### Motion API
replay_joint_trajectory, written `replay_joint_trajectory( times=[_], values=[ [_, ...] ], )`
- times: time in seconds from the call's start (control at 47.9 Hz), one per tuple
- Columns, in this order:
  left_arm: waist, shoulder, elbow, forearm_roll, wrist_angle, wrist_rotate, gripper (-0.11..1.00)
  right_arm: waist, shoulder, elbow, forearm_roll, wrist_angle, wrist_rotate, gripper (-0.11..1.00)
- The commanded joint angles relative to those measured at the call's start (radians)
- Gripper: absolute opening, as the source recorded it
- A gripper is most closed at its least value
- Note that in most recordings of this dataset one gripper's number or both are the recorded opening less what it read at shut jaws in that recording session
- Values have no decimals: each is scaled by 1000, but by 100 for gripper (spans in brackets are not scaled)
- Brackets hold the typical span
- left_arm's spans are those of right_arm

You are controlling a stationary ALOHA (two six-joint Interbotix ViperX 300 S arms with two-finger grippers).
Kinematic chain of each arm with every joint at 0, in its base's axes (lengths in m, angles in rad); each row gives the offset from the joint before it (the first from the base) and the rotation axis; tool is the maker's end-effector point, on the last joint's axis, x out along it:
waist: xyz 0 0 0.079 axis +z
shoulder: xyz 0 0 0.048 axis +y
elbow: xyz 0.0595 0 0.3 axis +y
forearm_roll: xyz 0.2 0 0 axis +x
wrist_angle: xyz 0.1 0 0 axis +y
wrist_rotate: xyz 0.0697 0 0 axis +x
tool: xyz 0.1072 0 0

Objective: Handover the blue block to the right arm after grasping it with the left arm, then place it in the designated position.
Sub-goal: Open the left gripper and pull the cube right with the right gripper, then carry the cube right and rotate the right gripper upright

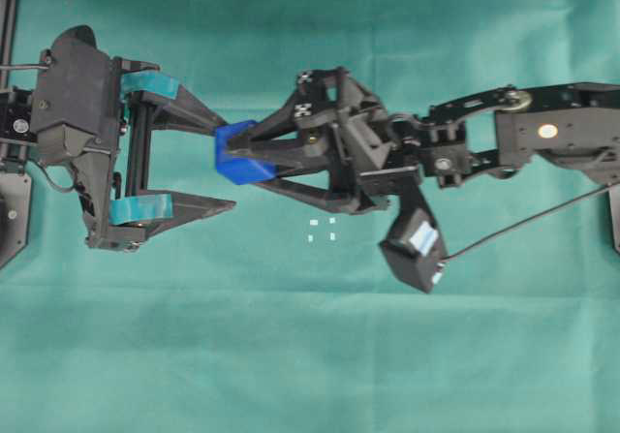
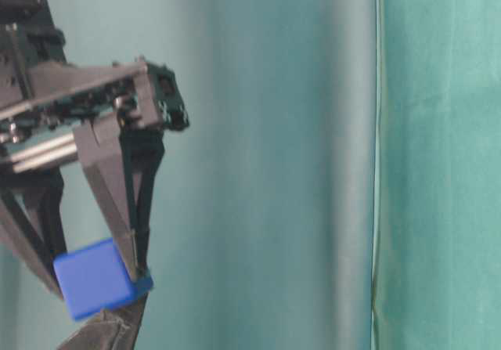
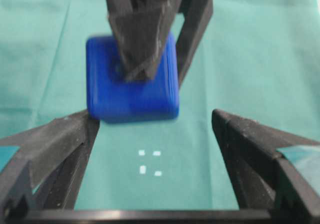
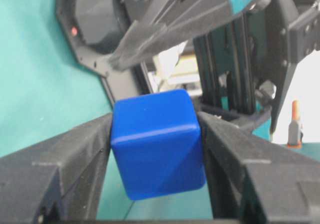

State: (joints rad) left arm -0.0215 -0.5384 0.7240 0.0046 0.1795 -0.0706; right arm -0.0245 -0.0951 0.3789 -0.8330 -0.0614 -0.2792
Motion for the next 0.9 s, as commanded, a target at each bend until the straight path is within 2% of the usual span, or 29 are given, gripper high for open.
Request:
replay_joint_trajectory(
  times=[0.0, 0.46, 0.878],
  values=[
    [-9, -12, -9, -2, -3, 2, 100, 3, -58, 12, 6, 6, 3, 57],
    [-26, -97, 43, -2, 12, 6, 100, 14, -204, 163, 9, 9, 5, 57],
    [-26, -110, 51, -2, 14, 6, 100, 17, -224, 179, 15, 9, 5, 57]
  ],
)
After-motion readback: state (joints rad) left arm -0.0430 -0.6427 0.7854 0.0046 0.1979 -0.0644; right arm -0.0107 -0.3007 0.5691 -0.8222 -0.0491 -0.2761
